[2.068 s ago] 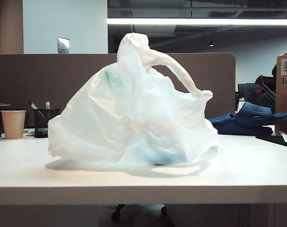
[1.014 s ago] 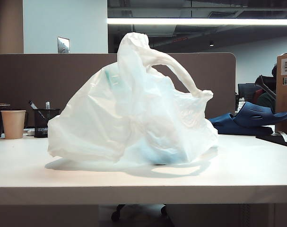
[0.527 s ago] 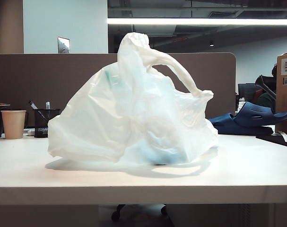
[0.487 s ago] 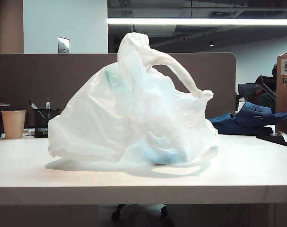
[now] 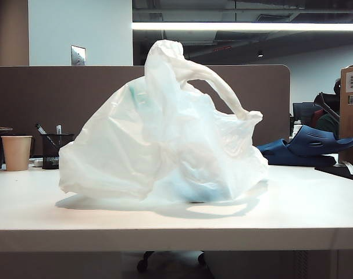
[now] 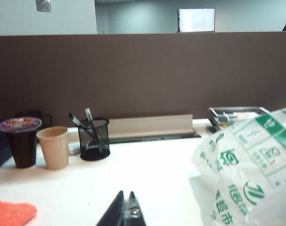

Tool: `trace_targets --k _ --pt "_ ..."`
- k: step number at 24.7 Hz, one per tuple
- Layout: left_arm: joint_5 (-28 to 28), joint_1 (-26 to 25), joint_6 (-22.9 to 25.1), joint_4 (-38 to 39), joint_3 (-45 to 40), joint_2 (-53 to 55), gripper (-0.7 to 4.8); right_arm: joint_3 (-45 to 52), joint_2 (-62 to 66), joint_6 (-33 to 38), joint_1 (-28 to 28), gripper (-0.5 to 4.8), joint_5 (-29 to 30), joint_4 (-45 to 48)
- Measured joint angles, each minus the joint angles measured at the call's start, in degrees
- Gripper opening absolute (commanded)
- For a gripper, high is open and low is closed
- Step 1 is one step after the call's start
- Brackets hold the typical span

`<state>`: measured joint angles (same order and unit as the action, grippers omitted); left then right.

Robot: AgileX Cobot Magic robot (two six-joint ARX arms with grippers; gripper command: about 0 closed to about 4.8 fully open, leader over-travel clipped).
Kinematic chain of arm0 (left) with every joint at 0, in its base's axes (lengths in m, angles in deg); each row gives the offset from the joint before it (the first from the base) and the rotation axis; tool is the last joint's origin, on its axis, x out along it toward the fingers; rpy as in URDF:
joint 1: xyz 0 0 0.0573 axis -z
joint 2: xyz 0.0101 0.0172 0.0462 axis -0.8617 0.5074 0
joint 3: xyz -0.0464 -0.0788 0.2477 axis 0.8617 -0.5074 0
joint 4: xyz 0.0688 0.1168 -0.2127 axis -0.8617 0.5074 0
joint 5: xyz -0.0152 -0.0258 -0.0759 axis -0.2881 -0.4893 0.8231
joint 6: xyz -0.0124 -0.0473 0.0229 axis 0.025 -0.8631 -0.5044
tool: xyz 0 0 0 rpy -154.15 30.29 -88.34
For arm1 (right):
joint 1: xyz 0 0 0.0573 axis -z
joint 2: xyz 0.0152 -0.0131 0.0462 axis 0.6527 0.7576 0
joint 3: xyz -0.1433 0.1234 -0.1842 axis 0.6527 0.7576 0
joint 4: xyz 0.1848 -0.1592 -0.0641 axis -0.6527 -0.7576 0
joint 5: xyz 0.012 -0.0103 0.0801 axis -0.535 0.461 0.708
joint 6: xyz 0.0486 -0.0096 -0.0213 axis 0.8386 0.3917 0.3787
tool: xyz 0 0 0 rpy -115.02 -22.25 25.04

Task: Put the power bank into the bag.

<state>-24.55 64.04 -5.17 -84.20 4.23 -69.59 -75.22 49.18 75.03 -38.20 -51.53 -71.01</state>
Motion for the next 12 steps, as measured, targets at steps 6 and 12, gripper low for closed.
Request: trace_targets --k 6,12 --pt "0.0 0.0 0.1 -2.3 -1.6 0.0 -0.06 0.0 0.0 -1.4 0.0 -0.09 0.0 0.8" --pt "0.0 0.0 0.7 -2.5 -2.4 0.0 -0.06 0.7 0.0 -2.0 0.0 -0.08 -1.1 1.8"
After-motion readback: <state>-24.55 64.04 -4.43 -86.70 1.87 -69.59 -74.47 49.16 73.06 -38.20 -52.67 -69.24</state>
